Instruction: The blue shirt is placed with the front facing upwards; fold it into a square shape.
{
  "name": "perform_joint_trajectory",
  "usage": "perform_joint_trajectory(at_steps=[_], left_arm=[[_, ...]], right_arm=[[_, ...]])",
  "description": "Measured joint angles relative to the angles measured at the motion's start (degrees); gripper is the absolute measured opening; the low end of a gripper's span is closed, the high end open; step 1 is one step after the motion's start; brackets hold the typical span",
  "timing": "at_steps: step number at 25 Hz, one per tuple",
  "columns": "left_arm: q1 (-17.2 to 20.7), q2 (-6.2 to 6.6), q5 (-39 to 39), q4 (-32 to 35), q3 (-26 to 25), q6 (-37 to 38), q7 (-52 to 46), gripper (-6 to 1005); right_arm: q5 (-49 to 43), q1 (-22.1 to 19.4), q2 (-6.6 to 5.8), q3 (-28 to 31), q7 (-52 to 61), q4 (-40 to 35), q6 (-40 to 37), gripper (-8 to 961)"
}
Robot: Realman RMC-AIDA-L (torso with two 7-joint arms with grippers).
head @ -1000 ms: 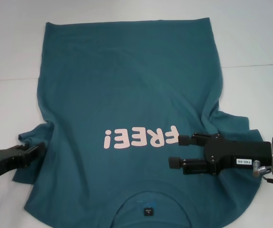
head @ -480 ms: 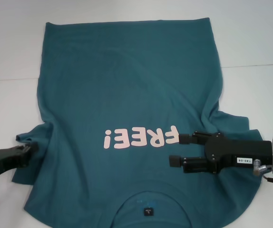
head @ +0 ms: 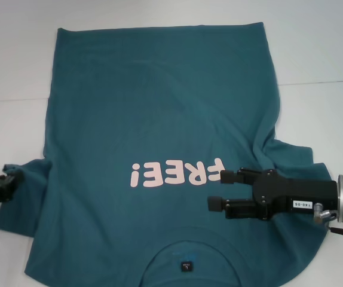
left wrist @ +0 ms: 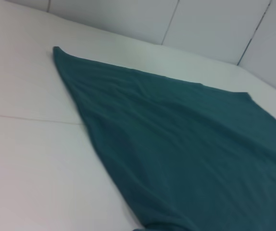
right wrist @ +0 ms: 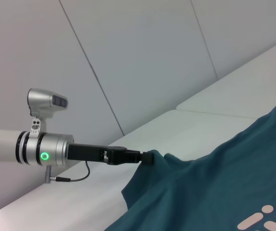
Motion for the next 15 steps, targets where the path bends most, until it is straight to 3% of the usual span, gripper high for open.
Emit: perform_joint_trajectory(at_steps=[15], left_arm=[[-0.38, 0.45, 5.00, 7.18, 0.04, -1.49, -2.18, 5]], right_arm=[[0.51, 0.00, 0.19, 0.14, 0.65, 0.67, -0.71, 945]])
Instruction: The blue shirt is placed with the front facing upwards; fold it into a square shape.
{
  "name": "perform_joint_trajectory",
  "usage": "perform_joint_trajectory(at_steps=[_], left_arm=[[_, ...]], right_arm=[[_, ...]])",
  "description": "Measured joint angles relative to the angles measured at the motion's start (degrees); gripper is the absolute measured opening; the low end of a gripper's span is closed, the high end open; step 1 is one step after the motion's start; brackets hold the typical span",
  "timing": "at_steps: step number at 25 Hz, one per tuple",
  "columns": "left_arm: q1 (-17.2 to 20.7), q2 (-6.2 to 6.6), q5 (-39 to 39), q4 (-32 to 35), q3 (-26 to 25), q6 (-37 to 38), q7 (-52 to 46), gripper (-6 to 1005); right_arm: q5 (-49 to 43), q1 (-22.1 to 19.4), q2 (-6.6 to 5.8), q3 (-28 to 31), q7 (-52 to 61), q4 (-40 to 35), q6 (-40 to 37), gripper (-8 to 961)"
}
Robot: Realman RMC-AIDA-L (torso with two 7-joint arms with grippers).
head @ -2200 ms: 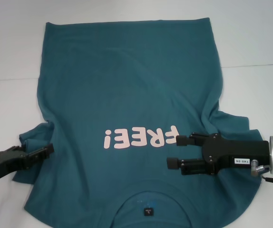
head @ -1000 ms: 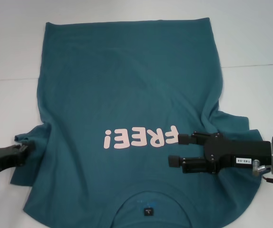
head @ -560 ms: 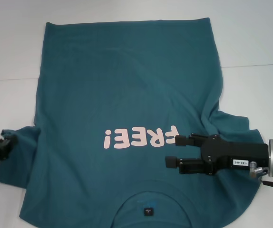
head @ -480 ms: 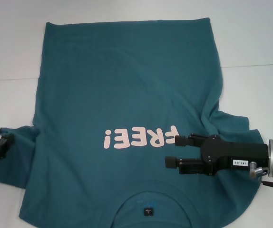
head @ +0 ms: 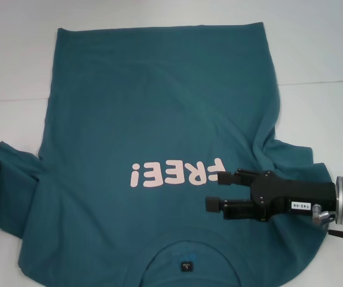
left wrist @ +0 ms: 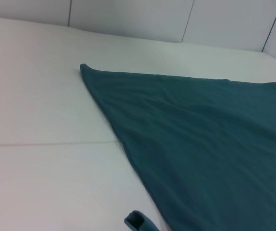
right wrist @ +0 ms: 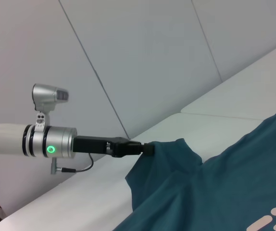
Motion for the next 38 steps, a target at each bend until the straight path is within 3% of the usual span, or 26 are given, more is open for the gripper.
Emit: perform_joint_trajectory(at_steps=[18, 25, 31, 38], left_arm=[[-1.63, 0.36, 1.19, 3.92, 0.30, -1.00, -0.04, 5], [-1.47, -0.84, 1.19, 5.24, 1.34, 0.30, -1.82, 8], [-0.75, -2.37, 0.74, 7.47, 3.83, 7.18, -5.97, 12], [-2.19, -2.63, -1.02, 7.33, 4.26, 15.42, -10.50, 14]], right_arm=[[0.00, -0.09, -0.01, -0.10, 0.69, 0.07, -0.09, 945], [0.00, -0.09, -0.01, -0.09, 0.70, 0.07, -0.08, 945], [0.00, -0.08, -0.01, -0.18, 0.70, 0.07, 0.02, 945], [-0.06, -0.08, -0.01, -0.46, 0.58, 0.08, 0.21, 945]])
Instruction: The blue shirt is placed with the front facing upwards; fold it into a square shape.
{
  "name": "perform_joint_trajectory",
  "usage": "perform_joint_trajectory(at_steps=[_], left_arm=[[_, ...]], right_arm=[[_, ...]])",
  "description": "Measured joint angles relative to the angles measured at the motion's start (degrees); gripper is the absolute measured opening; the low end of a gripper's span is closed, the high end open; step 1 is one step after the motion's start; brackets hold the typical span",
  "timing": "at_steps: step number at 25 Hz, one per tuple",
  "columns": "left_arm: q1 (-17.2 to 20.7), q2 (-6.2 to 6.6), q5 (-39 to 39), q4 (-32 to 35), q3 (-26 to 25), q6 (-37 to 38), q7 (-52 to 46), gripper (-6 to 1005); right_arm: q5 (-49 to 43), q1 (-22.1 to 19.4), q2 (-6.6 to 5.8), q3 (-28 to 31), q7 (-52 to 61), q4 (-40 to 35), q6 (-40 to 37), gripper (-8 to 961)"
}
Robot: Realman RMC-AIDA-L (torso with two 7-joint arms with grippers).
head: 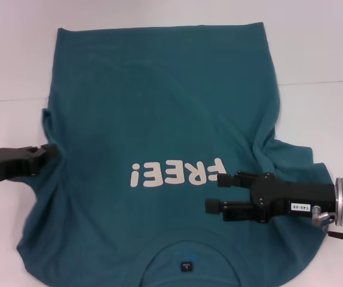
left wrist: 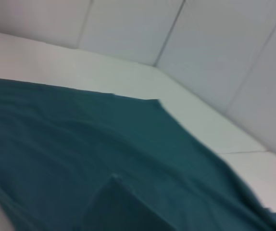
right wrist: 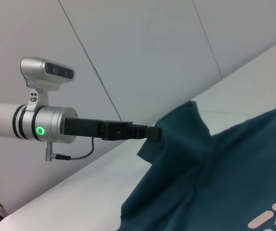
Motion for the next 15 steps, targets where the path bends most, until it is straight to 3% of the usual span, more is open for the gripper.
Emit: perform_joint_trajectory(at_steps=[9, 15], left_arm=[[-3.22, 0.07, -2.14, -9.15, 2.87, -0.95, -0.24, 15], [-3.53, -0.06, -2.77, -10.76, 3.45, -0.92, -0.98, 59]], right_arm=[[-0.20, 0.00, 0.00, -0.07, -0.38, 0.23, 0.16, 945], [-0.22, 0.00, 0.00, -0.07, -0.45, 0.26, 0.27, 945]])
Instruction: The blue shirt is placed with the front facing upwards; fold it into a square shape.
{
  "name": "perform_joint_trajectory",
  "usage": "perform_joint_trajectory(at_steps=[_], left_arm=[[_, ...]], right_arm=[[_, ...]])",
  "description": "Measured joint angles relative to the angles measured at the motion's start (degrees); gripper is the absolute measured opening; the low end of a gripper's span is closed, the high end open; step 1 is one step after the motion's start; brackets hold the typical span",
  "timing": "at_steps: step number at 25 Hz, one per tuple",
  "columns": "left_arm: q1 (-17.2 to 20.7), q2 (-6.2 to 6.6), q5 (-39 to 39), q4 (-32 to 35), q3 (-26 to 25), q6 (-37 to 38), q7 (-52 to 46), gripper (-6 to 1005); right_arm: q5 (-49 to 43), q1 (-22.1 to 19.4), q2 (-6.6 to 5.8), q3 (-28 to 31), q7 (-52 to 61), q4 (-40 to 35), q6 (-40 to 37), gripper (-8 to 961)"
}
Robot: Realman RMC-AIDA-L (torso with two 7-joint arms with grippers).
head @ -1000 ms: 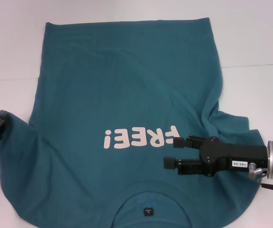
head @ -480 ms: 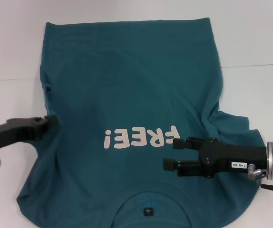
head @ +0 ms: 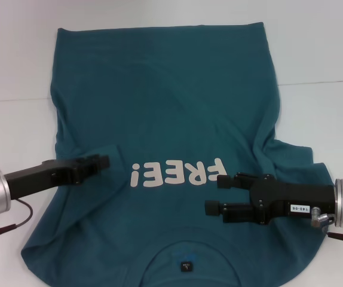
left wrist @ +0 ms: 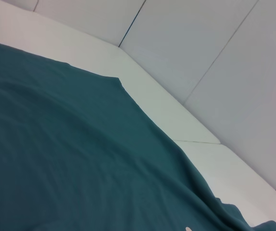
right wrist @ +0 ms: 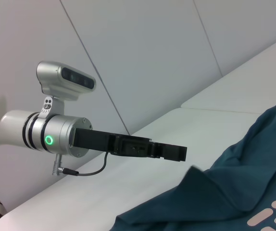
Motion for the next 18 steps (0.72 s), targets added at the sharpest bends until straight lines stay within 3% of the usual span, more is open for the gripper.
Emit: perform_joint_trajectory(at_steps=[5, 7, 13, 18], left_arm=[[1.15, 0.18, -0.07, 0.78, -0.51, 0.08, -0.06, 196], [1.89, 0.27, -0.07, 1.38, -0.59, -0.48, 0.11, 412], [3.55, 0.20, 0.31, 2.17, -0.49, -2.89, 0.35, 654], [4.09, 0.07, 3.02, 1.78, -0.15, -2.90, 0.68, 766]], right_arm=[[0.02, 0.00, 0.00, 0.00, -0.04, -0.11, -0.06, 945], [0.10, 0.00, -0.03, 0.00, -0.01, -0.16, -0.15, 945], [0.25, 0.00, -0.07, 0.00, 0.33, -0.40, -0.38, 944], [0.27, 0.00, -0.09, 0.00, 0.58, -0.48, -0.48, 944]])
